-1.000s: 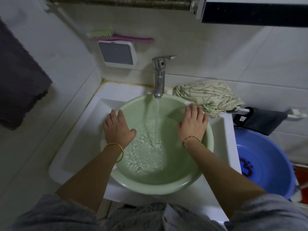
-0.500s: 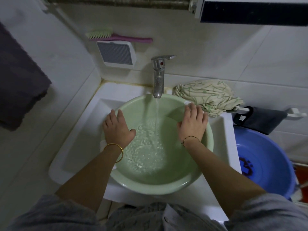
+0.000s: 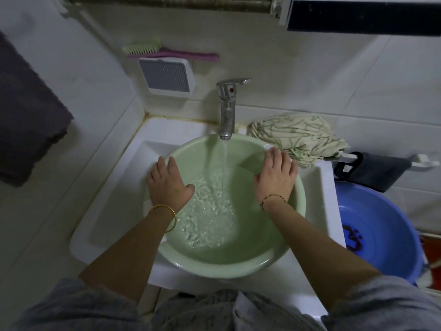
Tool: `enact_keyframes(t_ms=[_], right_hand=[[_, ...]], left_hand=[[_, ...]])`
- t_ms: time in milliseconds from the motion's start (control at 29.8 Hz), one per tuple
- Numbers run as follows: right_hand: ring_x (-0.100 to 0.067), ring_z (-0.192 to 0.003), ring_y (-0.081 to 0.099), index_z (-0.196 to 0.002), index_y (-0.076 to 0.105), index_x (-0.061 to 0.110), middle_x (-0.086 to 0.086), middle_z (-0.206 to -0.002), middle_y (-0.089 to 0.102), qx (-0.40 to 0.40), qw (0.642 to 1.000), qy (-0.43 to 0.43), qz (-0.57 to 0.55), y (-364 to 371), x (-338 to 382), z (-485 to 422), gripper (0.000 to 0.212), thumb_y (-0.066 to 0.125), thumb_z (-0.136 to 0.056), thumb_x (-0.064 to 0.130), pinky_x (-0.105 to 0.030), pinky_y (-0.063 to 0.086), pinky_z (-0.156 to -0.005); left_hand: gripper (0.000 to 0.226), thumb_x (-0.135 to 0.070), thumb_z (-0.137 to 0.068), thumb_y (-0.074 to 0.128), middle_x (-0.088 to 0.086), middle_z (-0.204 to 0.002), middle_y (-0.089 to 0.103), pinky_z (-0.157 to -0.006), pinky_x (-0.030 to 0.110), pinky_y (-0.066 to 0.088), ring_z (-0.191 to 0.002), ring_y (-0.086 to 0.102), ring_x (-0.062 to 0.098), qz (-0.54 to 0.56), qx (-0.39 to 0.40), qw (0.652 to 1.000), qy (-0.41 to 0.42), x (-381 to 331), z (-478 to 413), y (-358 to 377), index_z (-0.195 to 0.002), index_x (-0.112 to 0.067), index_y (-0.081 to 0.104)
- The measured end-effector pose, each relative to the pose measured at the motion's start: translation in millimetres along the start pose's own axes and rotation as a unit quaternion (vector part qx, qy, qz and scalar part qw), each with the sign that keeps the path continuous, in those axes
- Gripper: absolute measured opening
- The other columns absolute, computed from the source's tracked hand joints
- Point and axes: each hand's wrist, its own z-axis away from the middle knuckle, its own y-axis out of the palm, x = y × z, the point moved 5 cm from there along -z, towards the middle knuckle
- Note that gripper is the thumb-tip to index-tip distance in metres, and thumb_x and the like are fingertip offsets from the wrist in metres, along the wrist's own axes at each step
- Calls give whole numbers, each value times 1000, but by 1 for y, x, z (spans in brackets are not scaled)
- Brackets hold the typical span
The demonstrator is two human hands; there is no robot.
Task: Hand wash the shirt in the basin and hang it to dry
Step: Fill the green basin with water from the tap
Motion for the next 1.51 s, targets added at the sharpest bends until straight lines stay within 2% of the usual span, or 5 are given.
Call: enact_keyframes(t_ms=[772,1141,1510], right_hand=[[-28,-141,18,-147,27,11,-6,-151,28,-3,1000,2,-3,-1,0,0,72,58,-85,32,-49,11,-116],[-27,-143,12,-148,21,13,-4,-153,22,7,1000,4,4,0,-1,0,72,54,-88,35,-47,8,-117],[-27,-142,15,-147,24,13,-5,-153,24,3,1000,3,7,0,-1,0,72,56,-87,35,-48,10,-117]], left_hand=[[91,-35,-70,67,19,-151,23,-110,46,20,-138,22,35,7,-5,1000,1,-1,0,-1,-145,-6,25],[91,-36,-70,67,18,-152,21,-110,45,20,-138,22,35,3,-2,1000,0,-1,0,0,-145,-7,25],[92,-37,-69,67,19,-151,22,-110,46,20,-138,23,35,-3,-4,1000,0,0,-1,1,-145,-7,25]])
